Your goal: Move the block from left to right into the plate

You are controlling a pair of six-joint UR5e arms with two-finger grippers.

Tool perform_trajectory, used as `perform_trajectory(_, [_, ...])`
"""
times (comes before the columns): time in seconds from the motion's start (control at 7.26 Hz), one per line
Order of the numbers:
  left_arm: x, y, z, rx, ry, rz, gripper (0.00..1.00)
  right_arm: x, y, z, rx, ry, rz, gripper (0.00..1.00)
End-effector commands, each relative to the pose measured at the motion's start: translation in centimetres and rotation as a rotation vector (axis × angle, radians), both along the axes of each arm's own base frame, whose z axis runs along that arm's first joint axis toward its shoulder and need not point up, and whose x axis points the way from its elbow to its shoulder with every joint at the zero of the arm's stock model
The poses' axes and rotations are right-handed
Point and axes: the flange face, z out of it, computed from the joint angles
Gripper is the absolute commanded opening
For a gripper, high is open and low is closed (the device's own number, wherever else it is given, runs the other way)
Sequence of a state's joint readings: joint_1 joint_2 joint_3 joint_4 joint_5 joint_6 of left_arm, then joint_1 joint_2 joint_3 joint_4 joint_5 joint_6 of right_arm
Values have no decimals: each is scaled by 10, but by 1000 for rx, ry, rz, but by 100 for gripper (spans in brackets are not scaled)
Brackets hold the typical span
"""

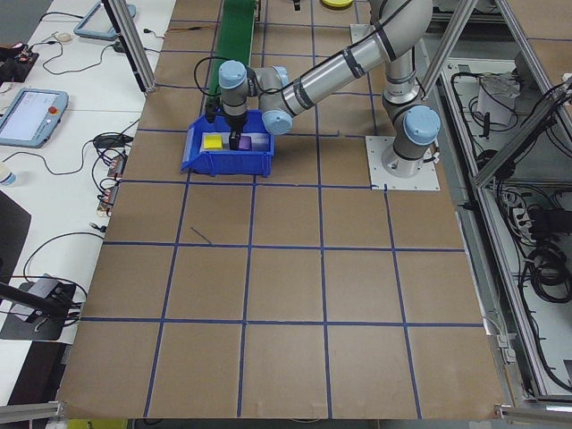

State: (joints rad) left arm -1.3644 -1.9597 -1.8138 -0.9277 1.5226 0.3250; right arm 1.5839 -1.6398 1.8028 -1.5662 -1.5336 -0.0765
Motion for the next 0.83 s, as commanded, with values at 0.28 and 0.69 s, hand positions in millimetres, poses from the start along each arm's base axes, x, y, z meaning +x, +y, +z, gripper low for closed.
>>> perform_trajectory(0.28, [8,10,-9,30,-73,-21,27,-1,-1,1,-2,-1,-2,100])
perform_trajectory(0.69, [12,-4,104,-183,-119,41,16,-1,-1,2,-3,-1,-4,100])
